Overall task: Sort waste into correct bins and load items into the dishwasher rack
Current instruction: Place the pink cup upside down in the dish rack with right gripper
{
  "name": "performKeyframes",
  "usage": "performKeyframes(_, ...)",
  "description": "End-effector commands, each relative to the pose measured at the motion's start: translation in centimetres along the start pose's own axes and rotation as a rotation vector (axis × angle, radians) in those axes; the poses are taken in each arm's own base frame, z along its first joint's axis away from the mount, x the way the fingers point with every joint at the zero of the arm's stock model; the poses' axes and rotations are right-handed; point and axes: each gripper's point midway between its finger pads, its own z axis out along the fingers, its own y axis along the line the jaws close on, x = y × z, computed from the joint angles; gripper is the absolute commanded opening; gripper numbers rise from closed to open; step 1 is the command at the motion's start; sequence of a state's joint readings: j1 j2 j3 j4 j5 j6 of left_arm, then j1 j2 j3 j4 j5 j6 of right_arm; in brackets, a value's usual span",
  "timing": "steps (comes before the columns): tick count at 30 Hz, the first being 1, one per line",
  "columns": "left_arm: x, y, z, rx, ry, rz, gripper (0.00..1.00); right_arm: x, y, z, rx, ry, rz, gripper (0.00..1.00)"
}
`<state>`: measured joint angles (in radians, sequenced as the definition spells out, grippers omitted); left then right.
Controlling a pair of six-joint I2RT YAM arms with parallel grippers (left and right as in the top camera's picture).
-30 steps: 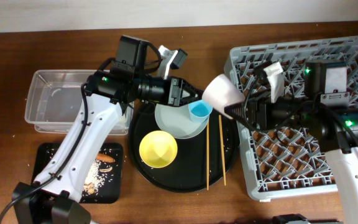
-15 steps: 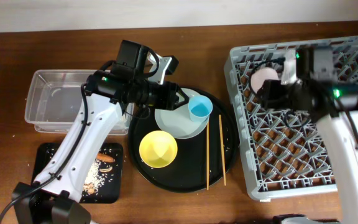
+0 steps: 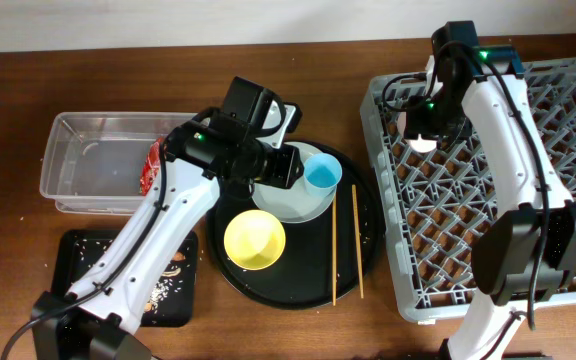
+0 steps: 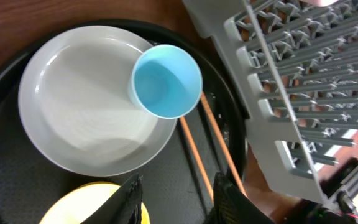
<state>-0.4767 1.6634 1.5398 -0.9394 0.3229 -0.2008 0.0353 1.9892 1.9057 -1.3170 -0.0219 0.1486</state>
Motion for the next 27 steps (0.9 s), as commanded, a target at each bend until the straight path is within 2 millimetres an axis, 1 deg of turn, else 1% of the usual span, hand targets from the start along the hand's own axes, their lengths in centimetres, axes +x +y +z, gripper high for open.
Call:
performKeyframes(1, -0.4, 0.3, -0.5, -0.029, -0.021, 0.022, 0.36, 0.1, -0.3, 0.3, 0.011, 0.018, -0.006, 0.5)
performKeyframes(3, -0.4, 0.3, -0.5, -0.029, -0.021, 0.022, 0.36, -0.2, -0.2, 0.3, 0.009, 0.004, -0.006, 0.5)
performKeyframes(5, -0.4, 0.3, -0.5, -0.028, -0.02, 0.022, 0.36, -1.2, -0.1, 0.3, 0.004, -0.035, -0.007, 0.49)
performKeyframes(6, -0.4, 0.3, -0.5, -0.029, -0.02, 0.022, 0.36, -1.2, -0.1, 0.3, 0.003, -0.037, -0.007, 0.49)
performKeyframes(13, -0.5, 0.3, -0.5, -0.028, -0.021, 0.022, 0.36, -1.1, -0.1, 0.7, 0.004, -0.033, -0.007, 0.49)
performKeyframes(18, -0.5, 0.2, -0.5, -0.028, -0.024, 0.023, 0.36, -0.5, -0.2, 1.6, 0.006, -0.01, -0.007, 0.49)
performKeyframes(21, -0.5, 0.2, -0.5, -0.027, -0.024, 0.023, 0.36, -0.6, -0.2, 2.2, 0.006, -0.014, -0.008, 0.5)
performKeyframes(22, -0.5, 0.2, -0.5, -0.028, -0.025, 0.023, 0.36, -0.7, -0.2, 2.2, 0.005, -0.017, -0.007, 0.53)
performKeyframes(24, -0.5, 0.2, -0.5, -0.028, -0.024, 0.023, 0.37, -0.8, -0.2, 2.2, 0.005, -0.022, -0.007, 0.67)
performKeyframes(26, -0.5, 0.2, -0.5, -0.027, -0.025, 0.023, 0.37, -0.9, 0.0, 1.9, -0.005, -0.026, -0.008, 0.76)
performKeyframes(27, -0.5, 0.2, -0.5, -0.027, -0.024, 0.023, 0.37, -0.9, 0.2, 1.6, -0.018, -0.025, -0.011, 0.78)
